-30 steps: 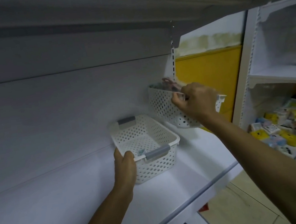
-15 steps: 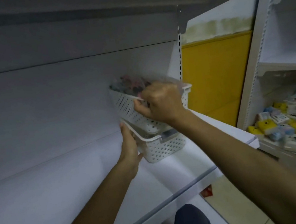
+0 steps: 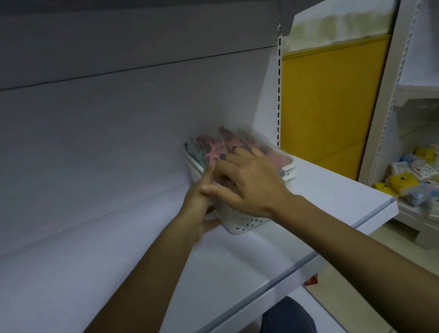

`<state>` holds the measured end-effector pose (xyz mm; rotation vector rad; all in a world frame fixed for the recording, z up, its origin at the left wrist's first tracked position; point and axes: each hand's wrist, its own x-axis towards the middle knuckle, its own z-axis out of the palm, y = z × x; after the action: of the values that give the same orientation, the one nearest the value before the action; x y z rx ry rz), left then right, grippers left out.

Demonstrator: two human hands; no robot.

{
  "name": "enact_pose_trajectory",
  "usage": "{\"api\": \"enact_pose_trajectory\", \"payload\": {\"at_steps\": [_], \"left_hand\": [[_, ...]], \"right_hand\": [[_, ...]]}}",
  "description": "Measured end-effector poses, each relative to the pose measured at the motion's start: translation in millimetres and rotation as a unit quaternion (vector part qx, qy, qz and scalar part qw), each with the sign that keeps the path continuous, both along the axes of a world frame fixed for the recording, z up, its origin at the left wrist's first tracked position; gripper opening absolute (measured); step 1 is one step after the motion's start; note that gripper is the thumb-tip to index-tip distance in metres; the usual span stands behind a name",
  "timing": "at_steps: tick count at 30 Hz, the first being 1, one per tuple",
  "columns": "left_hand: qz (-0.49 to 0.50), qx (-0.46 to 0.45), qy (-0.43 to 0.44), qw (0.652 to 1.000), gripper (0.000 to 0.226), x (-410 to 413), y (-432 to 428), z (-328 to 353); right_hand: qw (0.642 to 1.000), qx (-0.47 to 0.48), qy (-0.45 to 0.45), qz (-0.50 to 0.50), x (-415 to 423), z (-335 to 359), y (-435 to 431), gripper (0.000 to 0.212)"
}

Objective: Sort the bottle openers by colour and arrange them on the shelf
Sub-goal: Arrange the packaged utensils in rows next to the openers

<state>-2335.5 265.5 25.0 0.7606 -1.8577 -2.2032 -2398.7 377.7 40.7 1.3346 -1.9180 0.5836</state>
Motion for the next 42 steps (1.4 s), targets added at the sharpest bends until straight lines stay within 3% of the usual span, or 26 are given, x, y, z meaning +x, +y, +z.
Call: {"api": "enact_pose_trajectory", "payload": {"at_steps": [3,5,7,8,9,10,12,15,16,18,19,22,25,27,30,34,37,39,41,42], "left_hand": [[-0.001,-0.052,-0.017,0.999,0.027,-9.1,0.6,5.4],[0.017,-0.050,-0.003,0.999,0.017,-12.8,1.7,5.4],[0.021,-0.039,0.018,0.999,0.019,-10.5,0.6,2.7],[0.018,-0.032,0.032,0.999,0.024,-7.2,-1.4,0.9],[0.018,-0.023,0.045,0.999,0.031,-3.2,-4.9,-2.3],[0.024,-0.005,0.058,0.998,0.038,0.9,-9.0,-6.1],[0.034,0.044,0.079,0.995,0.034,9.7,-17.1,-14.8],[0.035,0.057,0.104,0.992,0.019,19.5,-27.7,-30.3],[0.041,0.026,0.112,0.992,0.024,20.9,-32.8,-34.2],[0.105,-0.051,0.107,0.987,0.057,25.9,-46.9,-35.4],[0.131,-0.047,0.112,0.984,0.064,27.1,-53.6,-31.1],[0.070,0.054,0.181,0.980,0.058,23.9,-66.9,-19.2],[0.036,0.052,0.150,0.987,0.056,22.4,-58.8,-18.7],[0.033,0.073,0.130,0.988,0.056,23.3,-54.0,-27.7],[0.017,0.015,0.086,0.996,0.055,28.8,-55.6,-23.6],[0.026,-0.106,-0.076,0.991,0.051,34.4,-70.6,-13.0],[-0.003,-0.047,0.001,0.999,0.034,43.7,-81.5,-17.4],[0.033,-0.037,0.035,0.998,0.028,57.7,-94.5,-27.5],[0.118,-0.072,0.006,0.990,0.040,68.7,-115.0,-41.4],[0.153,-0.132,-0.042,0.978,0.052,75.5,-124.5,-48.8]], "right_hand": [[0.984,-0.123,-0.128,-0.025,6.9,-31.7,12.6,0.037],[0.929,-0.275,-0.231,-0.089,16.2,-52.0,17.9,0.057],[0.820,-0.398,-0.391,-0.124,26.4,-64.3,18.5,0.088],[0.742,-0.434,-0.500,-0.103,29.8,-64.8,16.8,0.101],[0.664,-0.448,-0.595,-0.067,30.7,-62.8,13.4,0.112],[0.608,-0.443,-0.658,-0.034,29.7,-58.7,9.7,0.120],[0.575,-0.423,-0.700,-0.002,23.9,-46.9,1.5,0.127],[0.599,-0.401,-0.693,0.011,20.6,-33.0,-12.4,0.123],[0.615,-0.398,-0.681,0.002,20.2,-32.6,-16.9,0.116],[0.645,-0.412,-0.644,-0.016,25.2,-32.5,-24.9,0.103],[0.661,-0.417,-0.623,-0.022,28.5,-32.7,-28.2,0.100],[0.742,-0.386,-0.547,-0.036,41.8,-33.6,-38.3,0.102],[0.830,-0.328,-0.446,-0.065,58.7,-40.6,-44.1,0.107],[0.869,-0.293,-0.391,-0.078,65.4,-47.0,-46.7,0.107],[0.893,-0.271,-0.346,-0.095,69.3,-49.8,-49.2,0.105],[0.927,-0.243,-0.263,-0.110,79.2,-43.5,-56.6,0.099],[0.964,-0.178,-0.169,-0.101,90.4,-36.9,-65.4,0.092],[0.991,-0.087,-0.063,-0.074,95.8,-34.9,-73.1,0.088],[0.999,0.007,0.022,-0.038,100.6,-35.5,-78.7,0.085],[0.998,0.041,0.047,-0.022,101.8,-35.2,-79.9,0.084]]}}
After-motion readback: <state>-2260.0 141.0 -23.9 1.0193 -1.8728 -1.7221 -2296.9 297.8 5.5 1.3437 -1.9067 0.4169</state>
